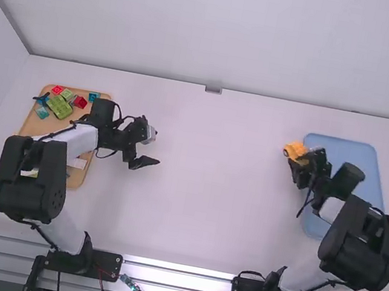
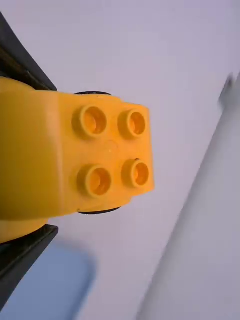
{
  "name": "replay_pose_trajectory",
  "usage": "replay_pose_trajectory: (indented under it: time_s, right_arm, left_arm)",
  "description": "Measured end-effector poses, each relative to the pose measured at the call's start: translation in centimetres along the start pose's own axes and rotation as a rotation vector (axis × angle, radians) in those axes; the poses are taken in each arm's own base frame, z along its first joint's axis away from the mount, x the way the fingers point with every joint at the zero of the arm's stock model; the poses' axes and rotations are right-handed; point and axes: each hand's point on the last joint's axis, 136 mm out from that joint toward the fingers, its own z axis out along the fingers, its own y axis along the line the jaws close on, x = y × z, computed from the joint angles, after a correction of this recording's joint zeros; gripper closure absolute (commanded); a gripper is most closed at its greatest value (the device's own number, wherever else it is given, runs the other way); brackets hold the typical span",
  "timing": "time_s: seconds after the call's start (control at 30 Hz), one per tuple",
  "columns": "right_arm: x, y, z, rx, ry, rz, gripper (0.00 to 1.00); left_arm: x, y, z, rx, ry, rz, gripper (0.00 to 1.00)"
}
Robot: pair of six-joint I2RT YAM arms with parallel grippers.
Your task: Assemble lego blocks to make yellow taxi
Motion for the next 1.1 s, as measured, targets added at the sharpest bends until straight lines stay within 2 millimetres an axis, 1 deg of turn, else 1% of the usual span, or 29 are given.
replay_pose_trajectory:
  time_s: [0.03,0.07,0.13,0.2,0.27,0.4,0.47,0.57,0.6,0.63,0.67,0.73,0.77,0.87,1.0,1.03,1.1]
  right_arm:
    - [1.2,-1.7,-1.1,0.052,0.016,0.041,0.49]
    - [1.5,-2.2,-1.5,0.068,0.021,0.054,0.49]
    - [3.2,-4.5,-3.2,0.139,0.044,0.114,0.49]
    - [4.4,-5.6,-4.3,0.176,0.066,0.156,0.49]
    - [5.0,-5.9,-4.8,0.187,0.080,0.184,0.49]
    - [6.1,-6.5,-4.3,0.197,0.100,0.200,0.48]
    - [7.1,-6.8,-3.2,0.193,0.129,0.213,0.47]
    - [8.3,-6.4,-1.7,0.168,0.167,0.232,0.46]
    - [8.4,-6.4,-1.4,0.163,0.172,0.233,0.44]
    - [8.6,-6.5,-1.0,0.160,0.176,0.238,0.30]
    - [8.7,-6.5,-0.9,0.160,0.177,0.241,0.27]
    - [8.7,-7.1,-0.8,0.170,0.175,0.253,0.05]
    - [8.7,-7.2,-0.8,0.173,0.174,0.255,0.00]
    - [8.6,-7.5,-0.8,0.175,0.178,0.256,0.01]
    - [8.4,-6.2,-1.1,0.140,0.217,0.290,0.01]
    - [7.8,-5.8,-1.6,0.128,0.228,0.299,0.01]
    - [5.8,-5.5,-2.7,0.127,0.223,0.294,0.01]
  left_arm:
    - [0.0,0.1,0.0,-0.002,-0.001,0.003,0.01]
    - [0.0,0.1,0.0,-0.003,-0.002,0.004,0.01]
    - [-0.1,0.1,0.0,-0.005,-0.003,0.007,0.01]
    - [-0.1,0.1,0.0,-0.004,-0.002,0.007,0.01]
    - [-0.1,0.1,0.0,-0.005,-0.002,0.007,0.01]
    - [-0.1,0.1,0.0,-0.004,-0.002,0.007,0.01]
    - [-0.1,0.1,0.0,-0.004,-0.002,0.007,0.01]
    - [-0.1,0.1,0.0,-0.004,-0.002,0.006,0.01]
    - [0.0,0.1,0.0,-0.004,-0.002,0.007,0.01]
    - [-0.1,0.1,0.0,-0.004,-0.002,0.007,0.01]
    - [0.0,0.1,0.0,-0.004,-0.002,0.007,0.01]
    - [0.0,0.1,0.0,-0.004,-0.002,0.005,0.01]
    - [0.0,0.1,0.0,-0.003,-0.001,0.004,0.01]
    - [0.0,0.1,0.0,-0.003,-0.001,0.004,0.01]
    - [0.0,0.1,0.0,-0.003,-0.001,0.004,0.01]
    - [0.0,0.1,0.0,-0.003,-0.001,0.004,0.01]
    - [-0.1,0.2,0.0,-0.006,-0.003,0.002,0.01]
